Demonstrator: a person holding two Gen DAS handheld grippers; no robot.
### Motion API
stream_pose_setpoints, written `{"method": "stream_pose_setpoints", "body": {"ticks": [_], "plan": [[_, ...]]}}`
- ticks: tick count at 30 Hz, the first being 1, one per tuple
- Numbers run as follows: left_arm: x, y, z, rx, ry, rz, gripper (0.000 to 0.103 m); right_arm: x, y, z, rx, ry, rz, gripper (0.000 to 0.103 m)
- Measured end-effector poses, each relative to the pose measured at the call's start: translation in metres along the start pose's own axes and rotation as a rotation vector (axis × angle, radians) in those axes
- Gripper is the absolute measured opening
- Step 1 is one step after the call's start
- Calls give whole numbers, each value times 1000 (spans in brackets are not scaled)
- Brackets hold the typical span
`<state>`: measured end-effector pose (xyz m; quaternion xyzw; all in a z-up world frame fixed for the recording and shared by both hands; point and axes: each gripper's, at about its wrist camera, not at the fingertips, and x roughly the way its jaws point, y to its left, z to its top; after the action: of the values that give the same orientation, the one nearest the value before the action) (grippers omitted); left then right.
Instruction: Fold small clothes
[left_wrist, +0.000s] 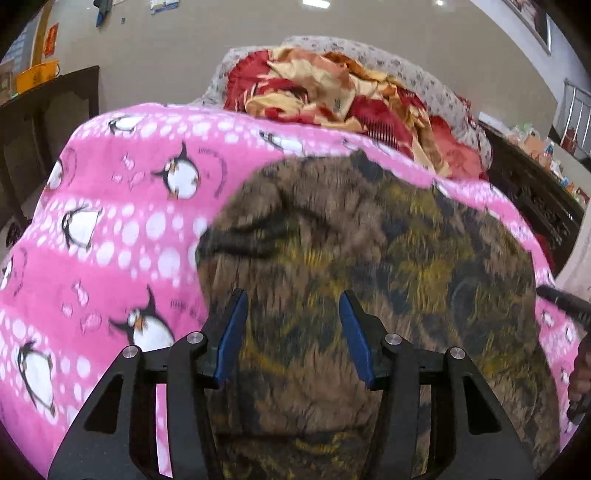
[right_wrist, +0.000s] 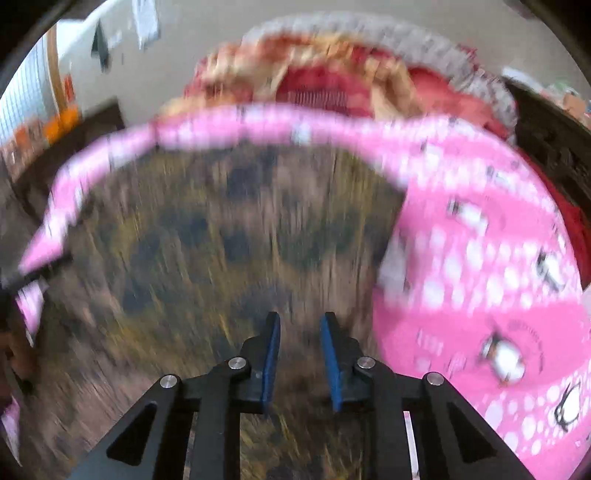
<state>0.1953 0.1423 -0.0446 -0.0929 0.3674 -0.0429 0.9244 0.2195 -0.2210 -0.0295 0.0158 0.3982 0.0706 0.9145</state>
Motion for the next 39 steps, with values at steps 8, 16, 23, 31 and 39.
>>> {"method": "stream_pose_setpoints", "body": {"ticks": [8, 16, 23, 31, 39], "plan": [[38, -6, -16, 52, 74, 63, 61, 72, -13, 3, 74, 25, -104, 23], [44, -6, -12, 41, 81, 52, 63, 74, -19, 2, 93, 11, -74, 26], [45, -8, -11, 37, 80, 47, 63, 28, 9, 21, 28, -11, -158, 26], [45, -18, -11, 90, 95, 52, 79, 42, 32, -41, -42, 81, -134, 34], [52, -34, -12, 164, 122, 100, 90, 36, 28, -45, -31, 54, -105, 38]]}}
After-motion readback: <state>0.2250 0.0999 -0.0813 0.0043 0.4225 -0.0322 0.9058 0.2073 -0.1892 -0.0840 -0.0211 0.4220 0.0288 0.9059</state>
